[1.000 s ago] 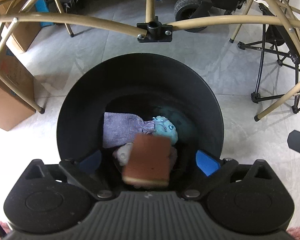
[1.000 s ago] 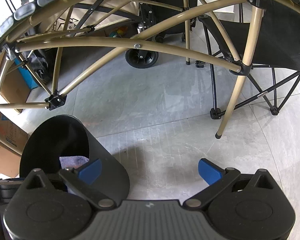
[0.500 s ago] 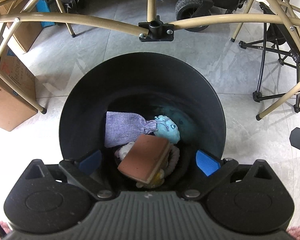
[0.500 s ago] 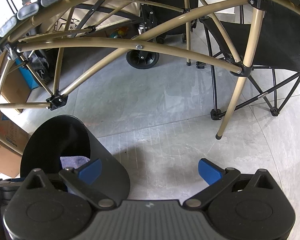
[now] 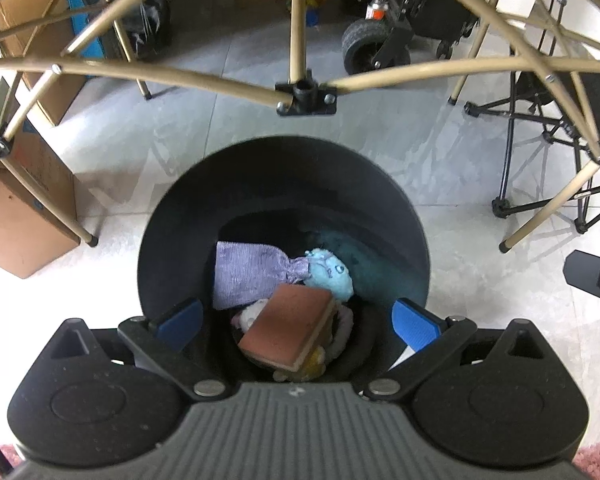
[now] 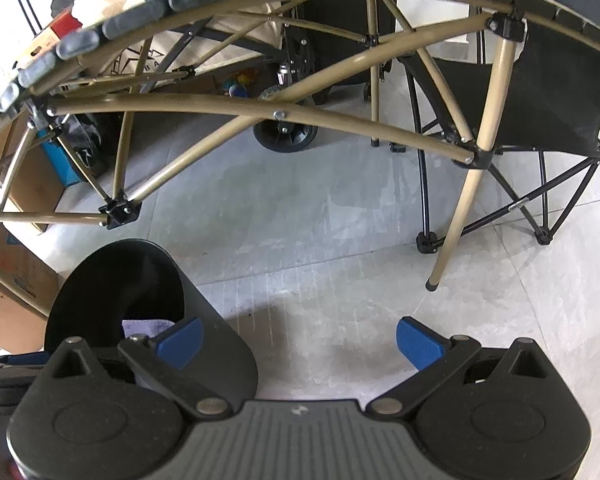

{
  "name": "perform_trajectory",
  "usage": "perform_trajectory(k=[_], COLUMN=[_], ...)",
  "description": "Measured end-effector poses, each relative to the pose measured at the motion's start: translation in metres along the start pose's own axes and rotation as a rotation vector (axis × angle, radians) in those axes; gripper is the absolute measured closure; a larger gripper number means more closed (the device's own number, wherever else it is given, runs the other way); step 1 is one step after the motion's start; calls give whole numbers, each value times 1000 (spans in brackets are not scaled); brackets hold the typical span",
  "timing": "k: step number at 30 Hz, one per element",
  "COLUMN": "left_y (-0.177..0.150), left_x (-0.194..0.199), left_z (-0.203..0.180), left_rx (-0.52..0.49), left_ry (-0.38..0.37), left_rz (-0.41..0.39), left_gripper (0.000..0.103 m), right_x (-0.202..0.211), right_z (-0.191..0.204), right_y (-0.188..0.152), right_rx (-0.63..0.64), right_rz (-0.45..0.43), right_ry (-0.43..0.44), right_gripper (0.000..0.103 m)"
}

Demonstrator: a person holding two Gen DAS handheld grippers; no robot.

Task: Collect trash
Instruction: 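Raise both open tools from the bin back toward the table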

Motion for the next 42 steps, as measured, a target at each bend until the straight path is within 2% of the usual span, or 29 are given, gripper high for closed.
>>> perform_trajectory(k=[7, 26, 33, 42], left_y=[2, 33, 68, 143], left_x=[41, 192, 221, 230], left_z=[4, 31, 37, 41], left_rx=[-3, 37, 39, 34], left_ry=[-10, -41, -44, -39], left_rz=[-94, -402, -482, -548], left_gripper=[0, 0, 0, 0], right_x=[31, 164, 185, 181], right_z=[4, 45, 61, 85], right_y=[3, 44, 80, 147], right_rx=[3, 87, 105, 144], right_rz=[-66, -345, -417, -501], right_ry=[8, 133, 171, 207], right_gripper=[0, 0, 0, 0])
Point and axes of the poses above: each gripper's, at about its wrist camera, not at the fingertips, and x roughly against the way its jaws point, z to its left, y to its top, the point moved 7 cm from there along -x, roughly the way its jaws point, and after that the axes turned 4 degrees about y, right-handed, at the moved point
